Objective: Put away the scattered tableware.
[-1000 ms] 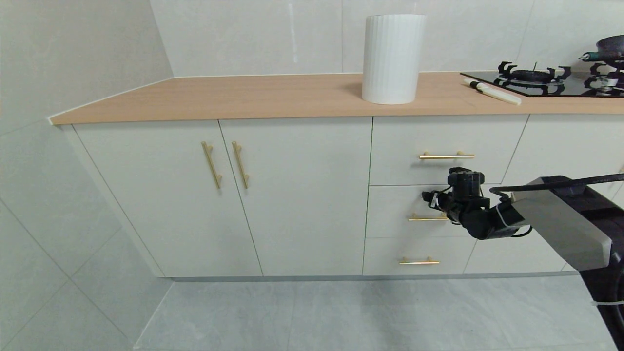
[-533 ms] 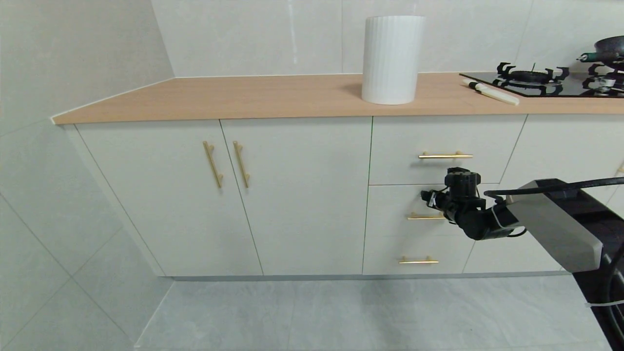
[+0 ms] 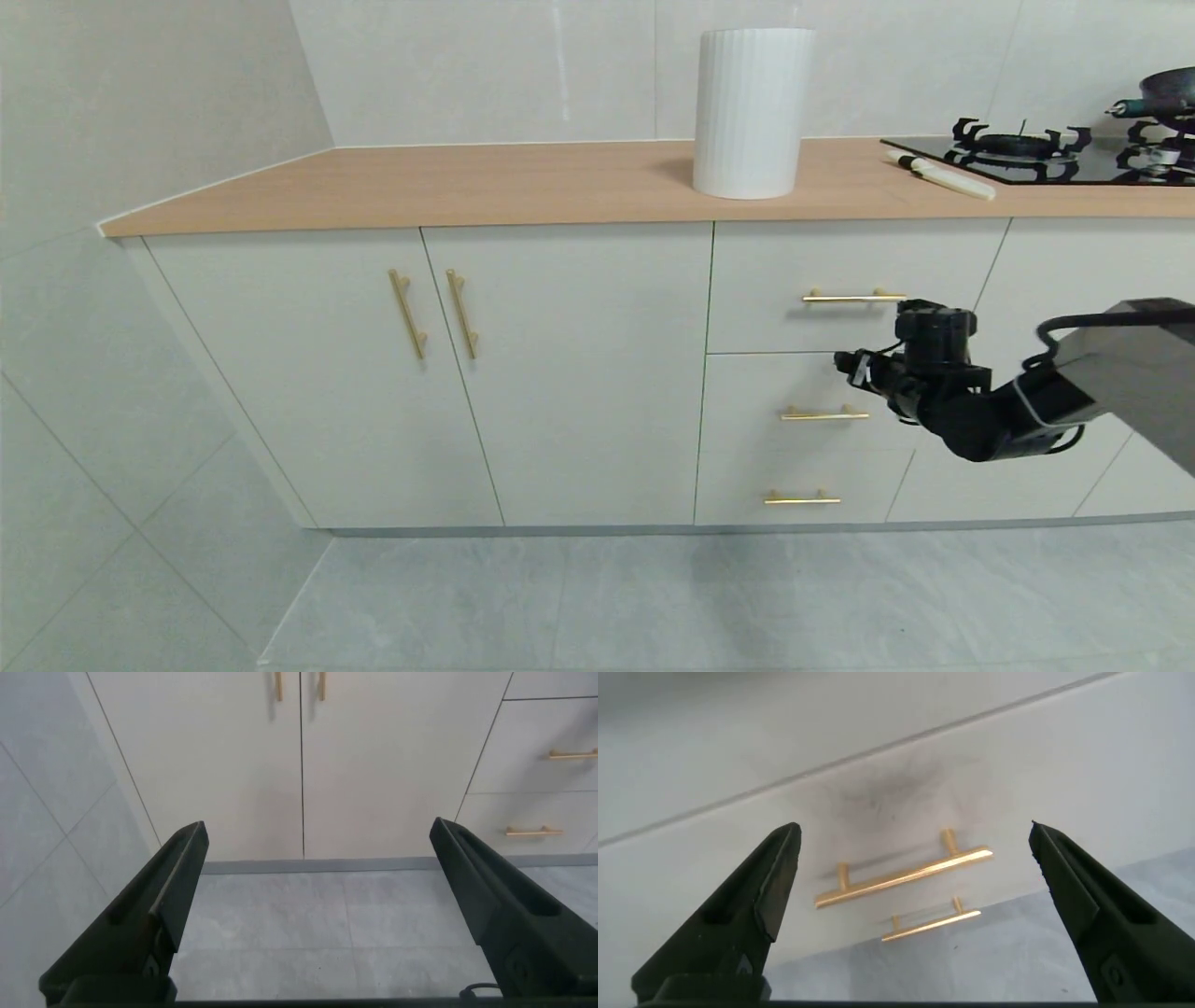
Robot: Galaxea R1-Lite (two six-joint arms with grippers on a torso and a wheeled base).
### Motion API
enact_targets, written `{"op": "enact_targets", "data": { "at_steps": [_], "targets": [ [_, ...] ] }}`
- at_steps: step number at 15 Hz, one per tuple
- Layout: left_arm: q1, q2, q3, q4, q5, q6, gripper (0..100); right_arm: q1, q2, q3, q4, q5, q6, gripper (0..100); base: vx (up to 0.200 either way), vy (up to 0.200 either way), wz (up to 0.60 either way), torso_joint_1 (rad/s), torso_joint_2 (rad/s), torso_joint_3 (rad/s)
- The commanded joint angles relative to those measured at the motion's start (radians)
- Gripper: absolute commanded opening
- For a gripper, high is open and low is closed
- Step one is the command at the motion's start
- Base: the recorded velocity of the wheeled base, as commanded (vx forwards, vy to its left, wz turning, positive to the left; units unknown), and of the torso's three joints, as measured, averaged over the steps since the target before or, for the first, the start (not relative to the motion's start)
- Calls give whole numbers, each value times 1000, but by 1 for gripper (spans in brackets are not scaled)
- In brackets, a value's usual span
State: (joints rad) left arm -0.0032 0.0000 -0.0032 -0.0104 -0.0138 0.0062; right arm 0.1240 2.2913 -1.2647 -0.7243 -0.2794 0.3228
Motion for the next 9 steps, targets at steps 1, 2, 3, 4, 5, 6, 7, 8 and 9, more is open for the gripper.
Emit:
{"op": "enact_targets", "data": {
  "at_steps": [1,2,3,4,5,6,7,8,9],
  "targets": [
    [0,0,0,0,0,0,100,5,-351,334,-130,-49,-4,100,0,0,0,0,0,0],
    [0,0,0,0,0,0,100,3,-449,458,-179,-55,-4,100,0,0,0,0,0,0],
    [0,0,0,0,0,0,100,0,-533,562,-218,-57,-5,100,0,0,0,0,0,0],
    [0,0,0,0,0,0,100,-9,-632,673,-245,-58,-14,100,0,0,0,0,0,0],
    [0,0,0,0,0,0,100,-20,-730,769,-253,-69,-36,100,0,0,0,0,0,0],
    [0,0,0,0,0,0,100,-24,-849,869,-251,-87,-64,100,0,0,0,0,0,0],
    [0,0,0,0,0,0,100,-24,-934,930,-251,-103,-85,100,0,0,0,0,0,0],
    [0,0,0,0,0,0,100,-24,-1043,999,-245,-127,-116,100,0,0,0,0,0,0],
    [0,0,0,0,0,0,100,-24,-1139,1053,-236,-158,-149,100,0,0,0,0,0,0]
  ]
}}
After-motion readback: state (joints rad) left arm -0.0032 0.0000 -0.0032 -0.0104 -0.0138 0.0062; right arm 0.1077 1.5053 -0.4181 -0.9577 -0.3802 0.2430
